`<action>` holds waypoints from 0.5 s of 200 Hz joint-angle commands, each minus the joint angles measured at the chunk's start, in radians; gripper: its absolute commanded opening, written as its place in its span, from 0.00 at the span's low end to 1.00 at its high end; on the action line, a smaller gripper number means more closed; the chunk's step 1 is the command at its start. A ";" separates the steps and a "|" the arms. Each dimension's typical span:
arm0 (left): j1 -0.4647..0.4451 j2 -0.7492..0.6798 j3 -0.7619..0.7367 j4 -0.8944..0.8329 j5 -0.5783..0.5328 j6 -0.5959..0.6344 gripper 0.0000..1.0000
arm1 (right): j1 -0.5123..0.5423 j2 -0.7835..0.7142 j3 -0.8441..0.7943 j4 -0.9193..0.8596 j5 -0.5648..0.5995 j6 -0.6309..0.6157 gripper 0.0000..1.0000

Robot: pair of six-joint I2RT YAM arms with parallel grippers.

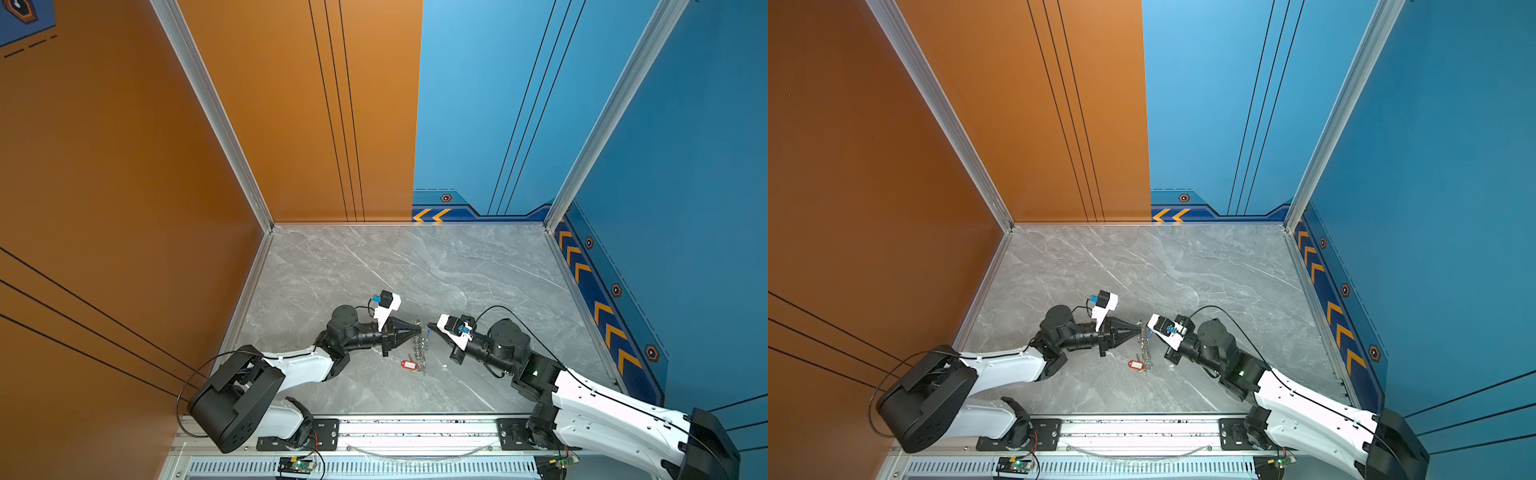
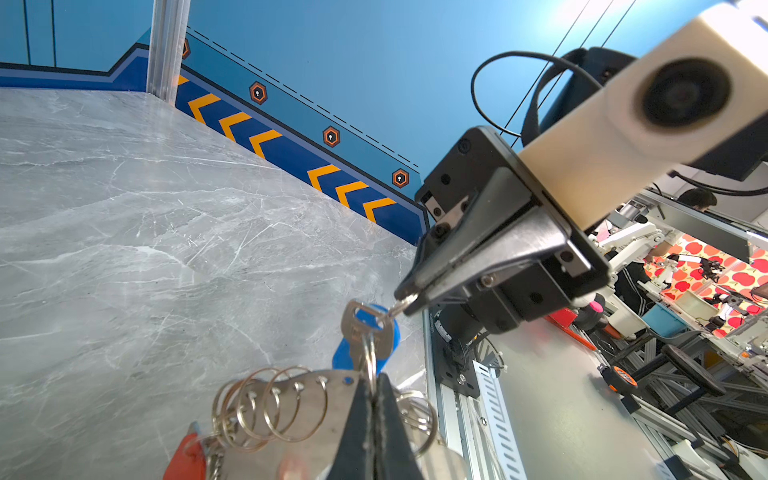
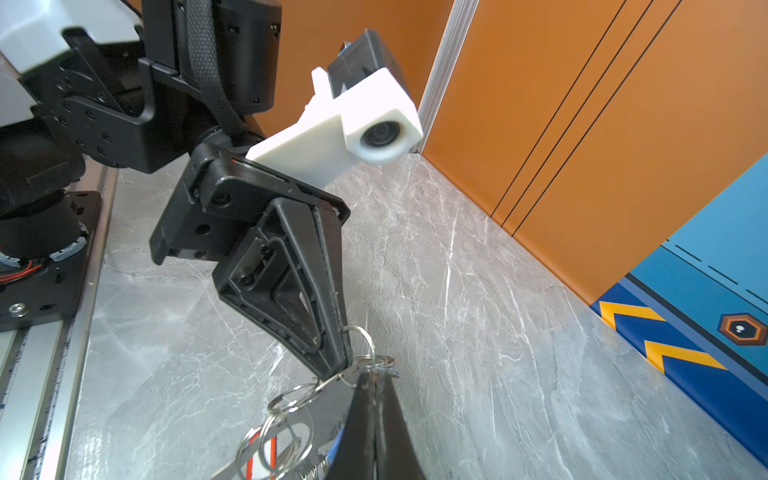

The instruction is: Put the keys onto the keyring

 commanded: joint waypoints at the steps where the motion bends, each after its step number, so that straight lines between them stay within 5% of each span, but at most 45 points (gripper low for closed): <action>1: -0.005 -0.023 -0.005 0.078 0.075 0.047 0.00 | -0.042 -0.027 -0.003 -0.016 -0.162 0.049 0.00; 47: 0.019 0.027 -0.076 0.346 0.105 0.020 0.00 | -0.117 -0.034 -0.055 0.087 -0.391 0.151 0.00; 100: 0.020 0.071 -0.065 0.347 0.130 0.059 0.00 | -0.185 0.002 -0.080 0.203 -0.505 0.261 0.00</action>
